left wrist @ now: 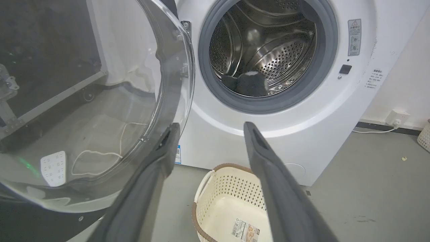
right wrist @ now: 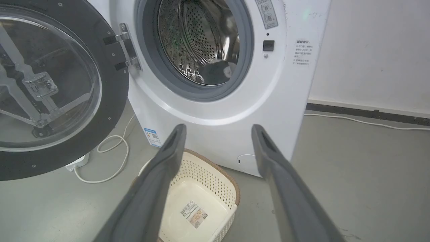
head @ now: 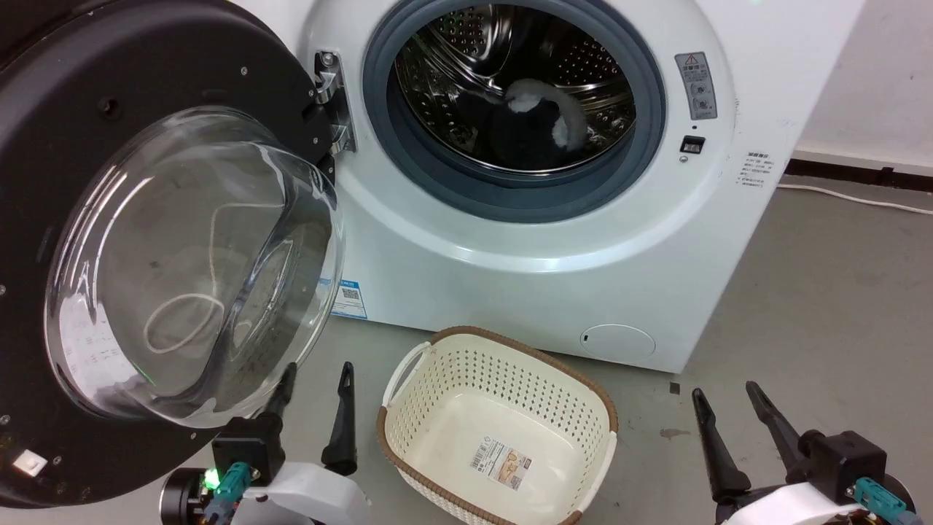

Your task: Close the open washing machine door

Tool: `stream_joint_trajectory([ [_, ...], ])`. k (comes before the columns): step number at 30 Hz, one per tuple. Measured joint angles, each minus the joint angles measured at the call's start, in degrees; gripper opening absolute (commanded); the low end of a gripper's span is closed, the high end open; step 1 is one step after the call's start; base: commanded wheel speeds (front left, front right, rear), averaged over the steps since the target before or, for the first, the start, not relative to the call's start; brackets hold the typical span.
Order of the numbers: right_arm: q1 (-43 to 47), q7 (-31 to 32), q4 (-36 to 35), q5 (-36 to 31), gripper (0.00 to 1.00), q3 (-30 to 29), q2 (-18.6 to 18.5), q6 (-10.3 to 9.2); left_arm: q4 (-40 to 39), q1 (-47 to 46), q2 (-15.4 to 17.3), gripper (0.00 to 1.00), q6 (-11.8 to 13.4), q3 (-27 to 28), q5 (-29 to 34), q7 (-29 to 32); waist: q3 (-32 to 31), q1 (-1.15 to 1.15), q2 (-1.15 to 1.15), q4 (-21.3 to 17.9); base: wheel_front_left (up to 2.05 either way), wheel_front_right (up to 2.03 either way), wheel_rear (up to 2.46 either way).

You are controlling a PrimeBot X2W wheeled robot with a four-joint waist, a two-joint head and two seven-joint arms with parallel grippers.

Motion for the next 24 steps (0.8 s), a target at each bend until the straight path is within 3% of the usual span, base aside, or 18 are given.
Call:
stream_joint_trajectory([
  [6, 0.5, -0.7, 0.4, 1.2, 1.00, 0.0, 0.0, 0.00, -1.1, 0.0, 0.0, 0.00, -0.2, -0.3, -1.5, -0.7, 0.0, 0.00, 0.00, 0.4, 0.00, 0.00, 0.00],
  [14, 1.0, -1.6, 1.0, 2.7, 1.00, -0.1, 0.0, -0.01, -15.3, -1.7, -0.1, 0.00, -0.6, 3.3, -1.9, -1.7, 0.1, 0.00, 0.00, 2.7, 0.00, 0.00, 0.00],
  [19, 1.1, -2.2, 1.6, 3.3, 1.00, 0.0, 0.0, -0.01, -23.6, -3.9, -0.1, 0.00, 2.6, 9.7, -3.9, -2.4, 0.1, 0.00, 0.00, 4.9, 0.00, 0.00, 0.00],
  [24, 1.1, -2.9, 2.0, 3.9, 1.00, -0.1, 0.0, -0.01, -26.3, -5.4, -0.1, 0.00, 6.3, 19.4, -8.2, -2.9, 0.0, 0.00, 0.00, 7.5, 0.00, 0.00, 0.00],
])
